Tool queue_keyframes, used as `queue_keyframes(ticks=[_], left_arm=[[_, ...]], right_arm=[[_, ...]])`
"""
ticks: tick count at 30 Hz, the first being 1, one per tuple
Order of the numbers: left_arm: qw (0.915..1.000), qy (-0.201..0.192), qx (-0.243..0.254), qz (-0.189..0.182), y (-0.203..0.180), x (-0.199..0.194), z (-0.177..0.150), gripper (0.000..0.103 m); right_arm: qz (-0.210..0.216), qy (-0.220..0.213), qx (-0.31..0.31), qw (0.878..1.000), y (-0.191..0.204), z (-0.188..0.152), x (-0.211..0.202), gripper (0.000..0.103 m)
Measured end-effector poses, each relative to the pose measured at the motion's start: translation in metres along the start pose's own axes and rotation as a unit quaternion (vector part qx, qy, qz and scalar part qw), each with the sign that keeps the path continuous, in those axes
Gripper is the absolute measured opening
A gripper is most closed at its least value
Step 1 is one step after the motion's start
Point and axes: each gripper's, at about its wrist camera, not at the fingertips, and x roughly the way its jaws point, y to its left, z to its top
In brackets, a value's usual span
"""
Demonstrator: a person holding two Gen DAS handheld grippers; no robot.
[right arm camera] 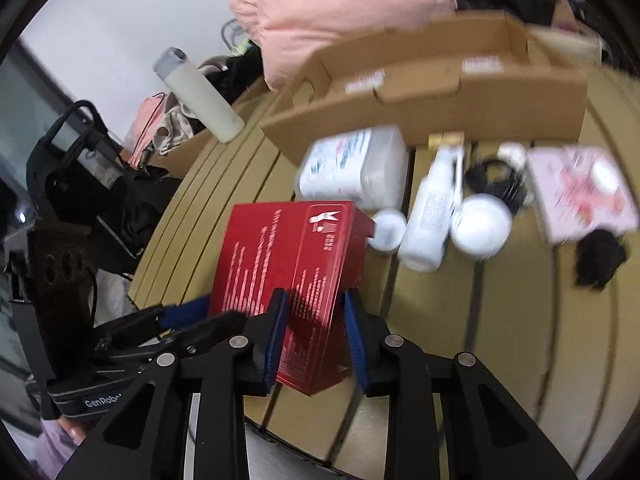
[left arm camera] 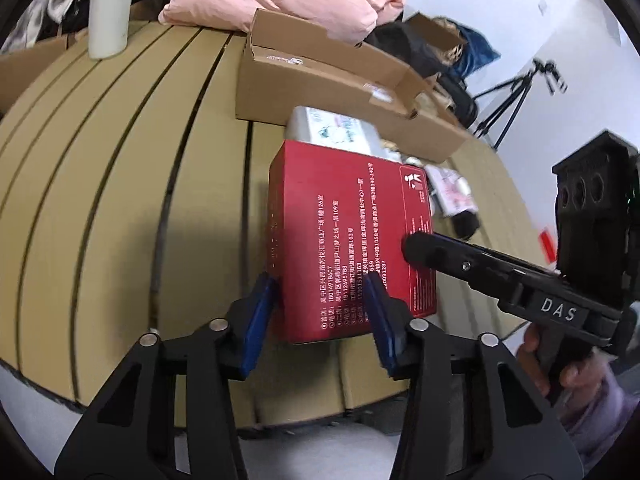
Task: Organize objects
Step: 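Carry the red box into the cardboard tray and open both grippers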
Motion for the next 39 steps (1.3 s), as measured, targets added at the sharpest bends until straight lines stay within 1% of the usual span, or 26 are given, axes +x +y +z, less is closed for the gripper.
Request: queue_keyframes(ticks=[2,4,5,7,9,10,11,13,14,16,18,20,22,25,26,28,29,30,32,33,35,37,38,39], left_arm=[[0.9999,-0.013,-0.007,-0.007,-0.004,-0.009,0.007,0.041],[0.9992,-0.036,-0.008,-0.015,-0.012,-0.021,0.023,0.041],[0.9987,-0.047,-0.004,-0.017,-0.017,-0.026,0.038,0.041],[0.9983,-0.055,0.003,-0.017,-0.022,-0.028,0.063,0.041],[0.9976,-0.067,0.005,-0.020,-0.026,-0.023,0.104,0.041],[0.9975,-0.068,0.004,-0.018,-0.026,-0.020,0.119,0.041],[0.9976,-0.067,0.002,-0.016,-0.027,-0.016,0.134,0.041],[0.9981,-0.060,0.002,-0.010,-0.026,0.000,0.170,0.041],[0.9985,-0.054,-0.002,-0.007,-0.023,0.012,0.189,0.041],[0.9991,-0.042,-0.007,0.005,-0.015,0.031,0.212,0.041],[0.9992,-0.031,-0.006,0.026,-0.009,0.053,0.233,0.041],[0.9988,-0.015,-0.005,0.045,-0.002,0.074,0.243,0.041],[0.9971,0.001,-0.010,0.075,0.008,0.096,0.249,0.041],[0.9942,0.011,-0.017,0.106,0.019,0.119,0.257,0.041],[0.9941,0.006,-0.017,0.107,0.021,0.122,0.259,0.043],[0.9951,-0.010,-0.025,0.095,0.021,0.119,0.259,0.048],[0.9953,-0.018,-0.025,0.092,0.019,0.116,0.258,0.056],[0.9953,-0.031,-0.020,0.089,0.016,0.108,0.259,0.058],[0.9925,-0.057,0.005,0.108,0.000,0.088,0.256,0.058],[0.9916,-0.064,0.016,0.112,-0.006,0.081,0.257,0.058],[0.9879,-0.084,0.042,0.123,-0.024,0.051,0.251,0.059],[0.9838,-0.097,0.067,0.135,-0.043,0.014,0.242,0.069],[0.9828,-0.101,0.075,0.136,-0.050,-0.003,0.239,0.073],[0.9815,-0.110,0.084,0.133,-0.059,-0.030,0.232,0.073]], right_arm=[[0.002,-0.008,-0.012,1.000,0.004,0.006,-0.011,0.031],[0.001,-0.022,-0.027,0.999,0.011,0.018,-0.026,0.031],[0.000,-0.031,-0.032,0.999,0.013,0.025,-0.032,0.031],[-0.003,-0.045,-0.036,0.998,0.017,0.053,-0.042,0.031],[-0.003,-0.053,-0.032,0.998,0.016,0.083,-0.043,0.031],[-0.009,-0.061,-0.038,0.997,0.015,0.105,-0.041,0.031],[-0.015,-0.063,-0.041,0.997,0.014,0.121,-0.037,0.031],[-0.021,-0.066,-0.035,0.997,0.007,0.159,-0.026,0.031],[-0.024,-0.067,-0.035,0.997,0.003,0.172,-0.021,0.031],[-0.025,-0.058,-0.023,0.998,-0.009,0.199,-0.005,0.031],[-0.028,-0.034,-0.009,0.999,-0.023,0.226,0.020,0.031],[-0.036,-0.012,0.001,0.999,-0.034,0.241,0.046,0.031],[-0.048,0.011,0.010,0.999,-0.046,0.254,0.075,0.031],[-0.056,0.037,0.030,0.997,-0.060,0.261,0.114,0.031],[-0.060,0.044,0.036,0.997,-0.064,0.261,0.123,0.031],[-0.065,0.065,0.050,0.995,-0.071,0.260,0.139,0.031],[-0.055,0.067,0.060,0.994,-0.074,0.260,0.141,0.031],[-0.047,0.067,0.064,0.995,-0.076,0.259,0.140,0.031],[-0.050,0.058,0.052,0.996,-0.075,0.259,0.130,0.031],[-0.055,0.049,0.045,0.996,-0.074,0.259,0.122,0.031],[-0.057,0.030,0.037,0.997,-0.070,0.260,0.094,0.031],[-0.044,0.010,0.019,0.999,-0.063,0.258,0.053,0.033],[-0.045,0.000,0.005,0.999,-0.058,0.255,0.029,0.035],[-0.046,-0.009,-0.008,0.999,-0.054,0.252,0.009,0.043]])
